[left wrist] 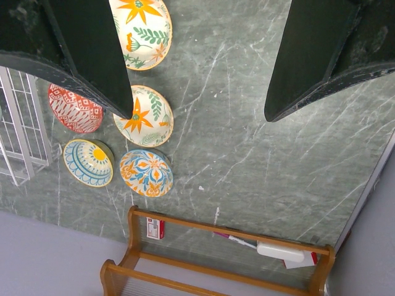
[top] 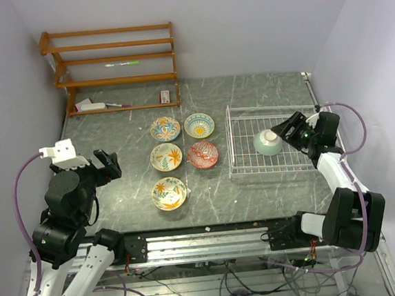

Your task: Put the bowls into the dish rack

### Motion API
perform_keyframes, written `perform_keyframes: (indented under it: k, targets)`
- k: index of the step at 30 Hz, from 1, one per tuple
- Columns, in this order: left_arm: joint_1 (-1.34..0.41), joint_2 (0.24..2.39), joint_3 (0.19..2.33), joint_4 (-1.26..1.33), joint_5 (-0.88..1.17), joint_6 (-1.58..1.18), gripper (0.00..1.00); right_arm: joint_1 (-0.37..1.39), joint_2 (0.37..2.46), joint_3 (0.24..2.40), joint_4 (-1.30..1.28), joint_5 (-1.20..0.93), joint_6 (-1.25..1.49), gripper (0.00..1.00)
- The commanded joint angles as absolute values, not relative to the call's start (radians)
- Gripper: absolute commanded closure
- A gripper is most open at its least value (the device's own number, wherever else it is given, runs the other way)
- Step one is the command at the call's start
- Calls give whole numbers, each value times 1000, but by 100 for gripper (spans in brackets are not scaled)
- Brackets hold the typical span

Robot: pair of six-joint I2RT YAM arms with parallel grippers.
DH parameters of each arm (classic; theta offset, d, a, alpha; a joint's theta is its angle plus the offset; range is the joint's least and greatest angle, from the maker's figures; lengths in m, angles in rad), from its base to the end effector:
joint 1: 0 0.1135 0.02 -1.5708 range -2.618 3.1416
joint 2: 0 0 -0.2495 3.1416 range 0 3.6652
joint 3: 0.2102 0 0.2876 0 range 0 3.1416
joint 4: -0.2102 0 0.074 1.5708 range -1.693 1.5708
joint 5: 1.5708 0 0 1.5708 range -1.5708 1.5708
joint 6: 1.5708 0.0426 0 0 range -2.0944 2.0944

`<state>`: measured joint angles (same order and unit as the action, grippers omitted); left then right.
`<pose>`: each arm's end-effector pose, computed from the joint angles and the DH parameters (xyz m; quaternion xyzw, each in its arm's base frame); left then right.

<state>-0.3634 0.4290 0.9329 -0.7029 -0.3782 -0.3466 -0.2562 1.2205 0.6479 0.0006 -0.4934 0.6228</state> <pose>0.1194 -0.0286 0.3832 -0.1127 0.7610 -0.0798 0.6339 0.2925 -0.0558 0.1855 0.2564 0.8201 0.2954 0.4175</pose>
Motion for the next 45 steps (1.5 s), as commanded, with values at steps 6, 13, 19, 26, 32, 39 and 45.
perform_keyframes:
  k: [6,13,19,26,32,39,45]
  targets:
    - [-354,414,925,-686,-361,-334,2,-259,1150,713,-130,-345,529,31]
    - [-354,417,902,-654,-338,-343,2,-47,1185,816,-271,-64,425,27]
    - [-354,422,905,-653,-328,-337,2,150,1273,923,-357,207,386,26]
    - [-354,406,894,-646,-325,-335,2,190,1339,945,-382,322,370,26]
    - [-354,427,885,-639,-319,-330,2,192,1379,947,-363,279,360,26]
    - [-354,426,879,-646,-328,-322,2,192,1410,943,-335,278,360,29]
    - [-354,425,871,-640,-326,-321,2,190,1415,942,-321,282,369,36]
